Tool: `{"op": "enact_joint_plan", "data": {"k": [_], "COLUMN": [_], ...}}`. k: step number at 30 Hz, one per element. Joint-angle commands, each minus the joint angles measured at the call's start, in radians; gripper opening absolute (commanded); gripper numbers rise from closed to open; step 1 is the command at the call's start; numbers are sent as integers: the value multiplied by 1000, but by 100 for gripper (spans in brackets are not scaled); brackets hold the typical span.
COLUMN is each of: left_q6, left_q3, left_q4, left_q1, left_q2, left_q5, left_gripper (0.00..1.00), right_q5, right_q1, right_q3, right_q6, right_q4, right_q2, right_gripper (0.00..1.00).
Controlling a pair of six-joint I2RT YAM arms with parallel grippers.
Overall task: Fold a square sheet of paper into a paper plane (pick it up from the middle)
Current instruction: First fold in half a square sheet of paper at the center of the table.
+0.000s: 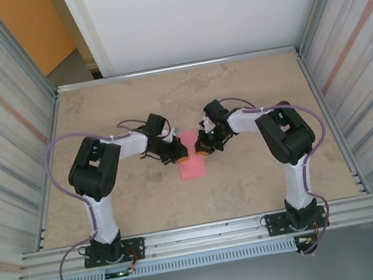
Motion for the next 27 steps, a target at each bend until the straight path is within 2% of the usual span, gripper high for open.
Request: {"op": "enact_joint_plan", "data": {"k": [1,6,12,18,23,27], "left_q6": [26,38,-10,-31,0,40], "left_q3": [-76,-59,-23,44,88,85], "left_q4": [-77,-90,13,58,43,29], "left_q1": [87,127,56,-14,-8,31], "left_q2": [-50,-135,-156,-45,34,70], "left_q5": [-66,-51,22,38,22,9], "left_gripper": [12,12,12,13,13,12], "right_q5": [275,274,272,267,270,275], "right_q1": [3,4,6,6,6,6], "right_q3": [-96,-81,-72,-69,-71,-76], "right_q6": [-17,-20,-22,-27,-31,-34], "right_q4": [-216,-228,-231,-232,-234,-233], "right_q2": [172,172,166,168,168,169], "right_gripper": [3,3,3,3,3,3]}}
